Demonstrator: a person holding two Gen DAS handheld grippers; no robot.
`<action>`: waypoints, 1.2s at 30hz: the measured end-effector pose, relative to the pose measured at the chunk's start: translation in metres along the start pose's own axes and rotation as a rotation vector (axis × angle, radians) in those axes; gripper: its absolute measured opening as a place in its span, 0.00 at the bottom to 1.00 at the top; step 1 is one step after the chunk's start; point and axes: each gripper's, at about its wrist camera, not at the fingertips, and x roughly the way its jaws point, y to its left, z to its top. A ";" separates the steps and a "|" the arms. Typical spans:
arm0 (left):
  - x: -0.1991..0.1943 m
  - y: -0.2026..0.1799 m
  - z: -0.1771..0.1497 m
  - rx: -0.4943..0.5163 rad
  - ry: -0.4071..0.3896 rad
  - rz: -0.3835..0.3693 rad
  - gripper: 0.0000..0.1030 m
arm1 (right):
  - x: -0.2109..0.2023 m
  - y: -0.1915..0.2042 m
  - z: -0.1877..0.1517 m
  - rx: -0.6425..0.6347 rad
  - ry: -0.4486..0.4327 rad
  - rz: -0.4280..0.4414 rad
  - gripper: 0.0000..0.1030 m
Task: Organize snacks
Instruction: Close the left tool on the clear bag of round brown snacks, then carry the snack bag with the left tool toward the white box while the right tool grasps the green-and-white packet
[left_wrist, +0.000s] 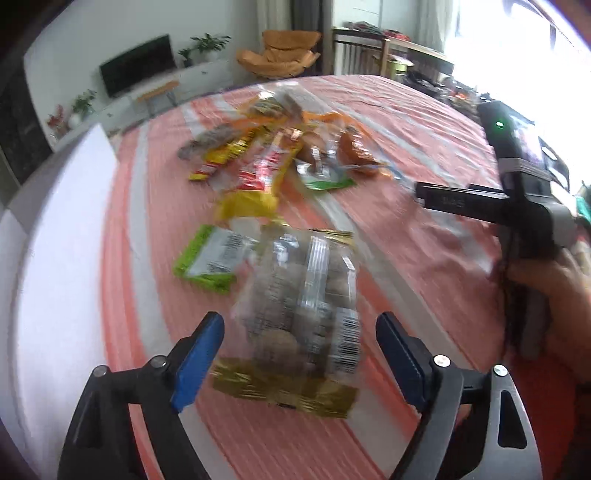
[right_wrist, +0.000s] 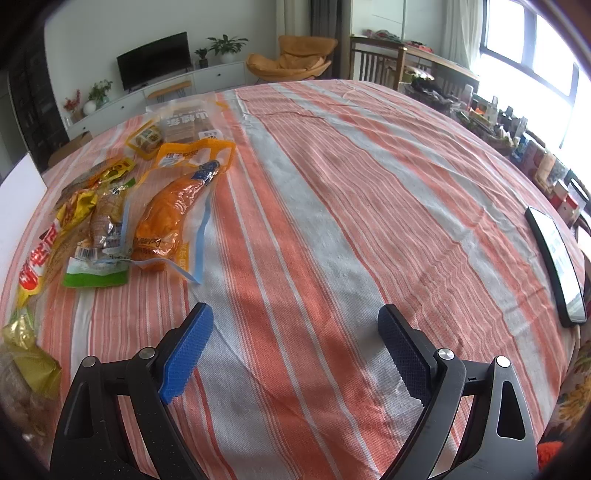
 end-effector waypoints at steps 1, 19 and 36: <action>0.000 -0.001 0.003 0.003 -0.001 -0.003 0.82 | 0.000 0.000 0.000 0.000 0.000 0.000 0.90; 0.021 -0.017 0.026 0.096 0.056 0.036 0.53 | 0.000 0.000 0.000 -0.001 -0.001 0.000 0.90; -0.112 0.106 0.028 -0.332 -0.309 -0.021 0.53 | -0.025 0.036 -0.007 -0.044 0.075 0.330 0.90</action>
